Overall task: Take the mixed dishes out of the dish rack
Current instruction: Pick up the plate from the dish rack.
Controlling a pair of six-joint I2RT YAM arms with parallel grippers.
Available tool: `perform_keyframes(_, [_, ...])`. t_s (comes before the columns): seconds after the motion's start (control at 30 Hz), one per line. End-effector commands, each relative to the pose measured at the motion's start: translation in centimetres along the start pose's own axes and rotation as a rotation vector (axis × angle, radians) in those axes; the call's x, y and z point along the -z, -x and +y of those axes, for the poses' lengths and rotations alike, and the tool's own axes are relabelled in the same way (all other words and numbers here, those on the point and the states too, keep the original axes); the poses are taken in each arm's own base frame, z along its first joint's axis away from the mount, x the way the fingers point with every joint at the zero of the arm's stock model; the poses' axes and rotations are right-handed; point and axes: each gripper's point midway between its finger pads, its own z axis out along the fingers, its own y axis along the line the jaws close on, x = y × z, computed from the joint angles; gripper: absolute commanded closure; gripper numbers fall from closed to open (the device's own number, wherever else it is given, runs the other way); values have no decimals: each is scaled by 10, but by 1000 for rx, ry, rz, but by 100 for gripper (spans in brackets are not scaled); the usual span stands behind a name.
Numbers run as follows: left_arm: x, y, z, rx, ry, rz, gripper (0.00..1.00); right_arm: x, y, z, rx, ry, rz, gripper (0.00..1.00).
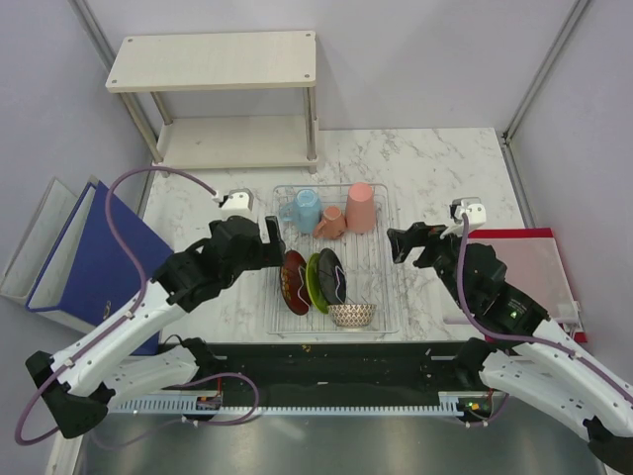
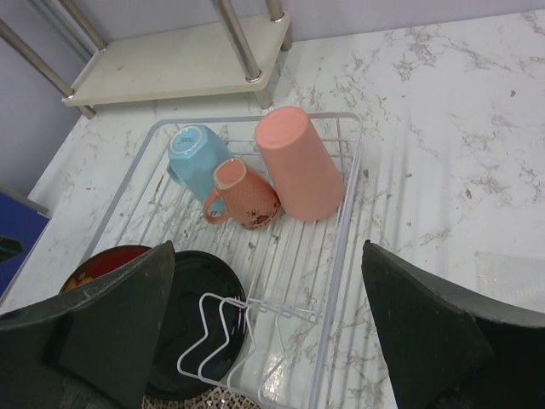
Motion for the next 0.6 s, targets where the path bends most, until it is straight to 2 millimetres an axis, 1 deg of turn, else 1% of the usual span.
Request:
perform_keyframes(0.0, [15, 12, 6, 20, -19, -61, 1, -3, -2, -7, 45, -42, 3, 2])
perform_keyframes(0.07, [22, 16, 14, -11, -13, -90, 0, -8, -3, -8, 60, -57, 12, 2])
perform_keyframes(0.1, [24, 17, 18, -45, -2, -98, 0, -13, -10, -8, 72, -68, 34, 2])
perform_keyframes(0.13, [24, 20, 24, -56, 25, -115, 1, -15, -12, -8, 74, -70, 40, 2])
perform_keyframes(0.17, [25, 18, 29, -70, 41, -113, 1, -18, -14, -8, 77, -75, 50, 2])
perform_keyframes(0.27, [25, 17, 35, -98, 64, -112, 1, -23, -21, -10, 76, -102, 73, 2])
perform_keyframes(0.4, [20, 16, 37, -93, 92, -110, 1, -23, -19, -13, 74, -117, 63, 2])
perform_keyframes(0.57, [14, 12, 26, -140, 56, -77, 1, -23, -17, -17, 93, -148, 68, 2])
